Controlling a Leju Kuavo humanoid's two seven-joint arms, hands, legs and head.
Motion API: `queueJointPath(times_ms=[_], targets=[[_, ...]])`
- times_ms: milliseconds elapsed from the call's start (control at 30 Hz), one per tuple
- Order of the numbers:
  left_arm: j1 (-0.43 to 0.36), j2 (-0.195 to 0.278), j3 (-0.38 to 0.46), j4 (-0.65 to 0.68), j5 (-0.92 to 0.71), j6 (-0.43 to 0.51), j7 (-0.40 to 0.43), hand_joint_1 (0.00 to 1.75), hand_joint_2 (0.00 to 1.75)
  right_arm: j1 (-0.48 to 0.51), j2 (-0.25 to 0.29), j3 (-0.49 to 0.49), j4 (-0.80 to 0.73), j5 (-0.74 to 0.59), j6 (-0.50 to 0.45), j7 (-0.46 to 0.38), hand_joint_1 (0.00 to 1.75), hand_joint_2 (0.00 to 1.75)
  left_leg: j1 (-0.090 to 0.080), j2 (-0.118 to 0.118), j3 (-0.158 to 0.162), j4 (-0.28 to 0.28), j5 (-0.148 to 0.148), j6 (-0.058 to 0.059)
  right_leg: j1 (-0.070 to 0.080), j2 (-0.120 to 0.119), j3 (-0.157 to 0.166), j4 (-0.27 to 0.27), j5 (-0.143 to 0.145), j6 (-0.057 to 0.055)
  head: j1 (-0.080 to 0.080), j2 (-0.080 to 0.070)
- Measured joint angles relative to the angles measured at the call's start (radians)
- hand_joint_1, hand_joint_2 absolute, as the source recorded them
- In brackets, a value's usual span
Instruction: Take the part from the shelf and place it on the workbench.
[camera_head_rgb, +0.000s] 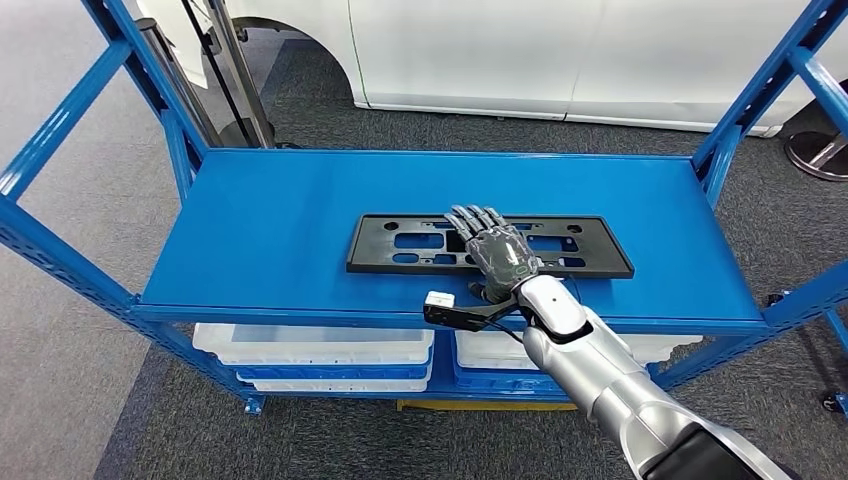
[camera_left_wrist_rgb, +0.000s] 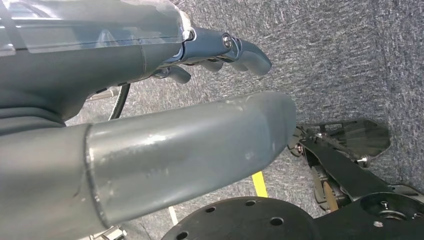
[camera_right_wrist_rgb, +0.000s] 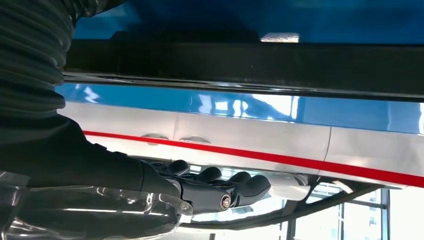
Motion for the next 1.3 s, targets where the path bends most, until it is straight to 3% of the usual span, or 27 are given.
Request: queueJointPath(times_ms=[100, 133, 233, 267, 567, 1033, 1167, 1300], targets=[[0.0, 0.0, 0.0, 0.0, 0.0, 0.0, 0.0, 0.0, 0.0, -0.003, 0.003, 0.0, 0.02, 0.002, -0.004, 0.003, 0.0, 1.75, 0.0, 0.0, 0.0, 0.0, 0.0, 0.0, 0.0, 0.0, 0.0, 0.0, 0.0, 0.0, 0.0, 0.0], [0.0, 0.0, 0.0, 0.0, -0.001, 0.0, 0.0, 0.0, 0.0, -0.004, 0.004, 0.0, 0.027, 0.004, -0.004, 0.006, 0.33, 1.75, 0.0, 0.0, 0.0, 0.0, 0.0, 0.0, 0.0, 0.0, 0.0, 0.0, 0.0, 0.0, 0.0, 0.0], [0.0, 0.0, 0.001, 0.0, -0.004, 0.0, 0.0, 0.0, 0.0, -0.009, 0.006, 0.0, 0.053, 0.018, -0.013, 0.027, 1.64, 1.75, 0.0, 0.0, 0.0, 0.0, 0.0, 0.0, 0.0, 0.0, 0.0, 0.0, 0.0, 0.0, 0.0, 0.0], [0.0, 0.0, 0.001, 0.0, -0.007, 0.0, 0.0, 0.0, 0.0, -0.011, 0.007, 0.0, 0.065, 0.022, -0.019, 0.033, 1.75, 1.75, 0.0, 0.0, 0.0, 0.0, 0.0, 0.0, 0.0, 0.0, 0.0, 0.0, 0.0, 0.0, 0.0, 0.0], [0.001, -0.001, 0.003, 0.0, -0.017, 0.0, 0.007, 0.0, 0.0, -0.014, 0.006, 0.0, 0.147, 0.003, -0.033, 0.024, 1.75, 1.75, 0.0, 0.0, 0.001, 0.0, 0.0, 0.0, 0.0, 0.0, 0.0, 0.0, 0.0, 0.0, 0.0, 0.0], [0.002, -0.001, 0.022, 0.0, -0.014, -0.017, -0.005, 0.0, 0.0, -0.014, 0.006, -0.002, 0.148, -0.002, -0.01, -0.001, 1.75, 1.75, 0.0, 0.0, 0.003, 0.0, 0.0, 0.0, 0.0, 0.001, 0.002, 0.0, 0.0, 0.0, 0.0, 0.0], [0.002, -0.001, 0.026, 0.0, -0.013, -0.021, -0.014, 0.0, 1.75, -0.014, 0.005, -0.002, 0.147, -0.003, -0.009, -0.004, 1.75, 1.75, 0.0, 0.0, 0.003, 0.0, 0.0, 0.0, 0.0, 0.001, 0.003, 0.0, 0.0, 0.0, 0.0, 0.0], [0.003, -0.001, 0.031, 0.0, -0.006, -0.034, -0.022, 0.0, 1.75, -0.014, 0.005, -0.003, 0.145, -0.005, -0.006, -0.006, 1.75, 1.75, 0.0, 0.0, 0.004, 0.0, 0.0, 0.0, 0.0, 0.001, 0.003, 0.0, 0.0, 0.0, 0.0, 0.0]])
